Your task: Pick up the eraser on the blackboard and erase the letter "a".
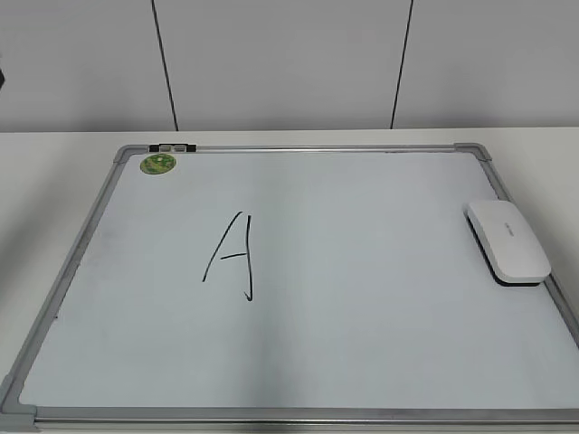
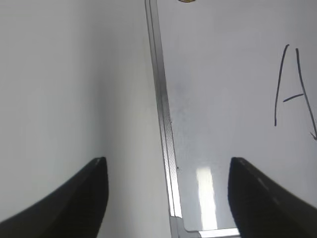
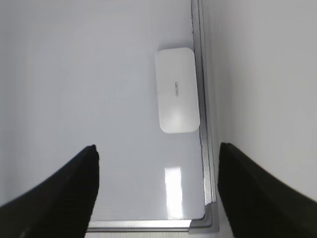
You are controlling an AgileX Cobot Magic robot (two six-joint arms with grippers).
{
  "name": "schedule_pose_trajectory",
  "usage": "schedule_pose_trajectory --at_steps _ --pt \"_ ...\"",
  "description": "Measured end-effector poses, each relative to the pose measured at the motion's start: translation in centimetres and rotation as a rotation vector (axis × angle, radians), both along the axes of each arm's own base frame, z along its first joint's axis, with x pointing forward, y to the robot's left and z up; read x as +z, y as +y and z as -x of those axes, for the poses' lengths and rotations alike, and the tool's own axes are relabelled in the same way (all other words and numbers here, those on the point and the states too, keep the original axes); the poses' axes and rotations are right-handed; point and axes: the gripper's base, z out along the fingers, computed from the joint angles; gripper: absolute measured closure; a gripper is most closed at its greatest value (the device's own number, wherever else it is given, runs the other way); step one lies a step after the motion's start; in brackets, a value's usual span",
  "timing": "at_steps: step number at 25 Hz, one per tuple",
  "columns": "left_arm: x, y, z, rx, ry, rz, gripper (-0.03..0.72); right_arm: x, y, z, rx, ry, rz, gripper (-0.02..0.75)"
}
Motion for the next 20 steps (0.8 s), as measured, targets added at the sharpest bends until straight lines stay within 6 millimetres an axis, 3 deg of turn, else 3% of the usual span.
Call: schedule_pose_trajectory --at_steps 10,20 --pt "0.7 1.7 9.3 0.000 -0.039 0.002 0.140 -0.5 0.1 9.4 0.004 -0.051 -0.025 0.185" --pt "0.3 3.5 19.5 -0.010 -0.188 0.037 0.164 -1.9 0.4 16.7 0.017 -0.139 -0.071 0.185"
